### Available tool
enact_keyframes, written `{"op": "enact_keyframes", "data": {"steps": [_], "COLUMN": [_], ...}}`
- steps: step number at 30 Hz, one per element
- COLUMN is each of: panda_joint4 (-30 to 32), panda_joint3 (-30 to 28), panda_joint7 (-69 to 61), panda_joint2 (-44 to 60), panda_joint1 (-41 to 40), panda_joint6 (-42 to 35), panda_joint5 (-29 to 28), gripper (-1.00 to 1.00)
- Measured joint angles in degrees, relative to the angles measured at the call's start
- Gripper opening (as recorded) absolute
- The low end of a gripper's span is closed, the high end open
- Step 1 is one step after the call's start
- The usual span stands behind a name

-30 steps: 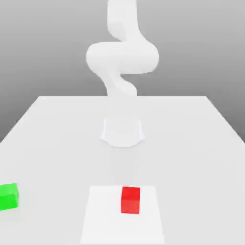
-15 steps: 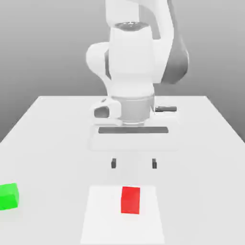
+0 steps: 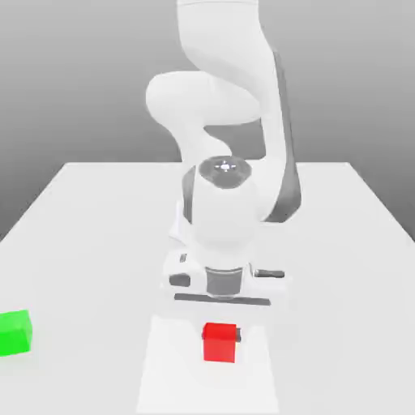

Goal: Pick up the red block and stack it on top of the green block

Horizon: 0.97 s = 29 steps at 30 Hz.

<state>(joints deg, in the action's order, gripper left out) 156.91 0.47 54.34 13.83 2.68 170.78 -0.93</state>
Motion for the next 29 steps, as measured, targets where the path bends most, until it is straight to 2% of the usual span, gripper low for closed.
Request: {"op": "enact_keyframes", "data": {"steps": [7, 20, 25, 26, 29], "panda_joint4": [1.1, -15.24, -16.9, -16.99, -16.99], "panda_joint3": [-0.43, -15.3, -13.78, -13.27, -13.27], "panda_joint7": [-1.32, -20.0, -24.56, -25.1, -25.1], "panda_joint2": [-11.66, -6.28, 1.92, 3.21, 3.21], "panda_joint1": [-1.72, -27.47, -30.8, -31.24, -31.24], "panda_joint6": [-10.67, -22.07, -15.59, -14.47, -14.47], "panda_joint5": [0.96, 4.87, 9.56, 10.29, 10.29], "gripper": [-1.0, -1.0, -1.0, 1.0, 1.0]}}
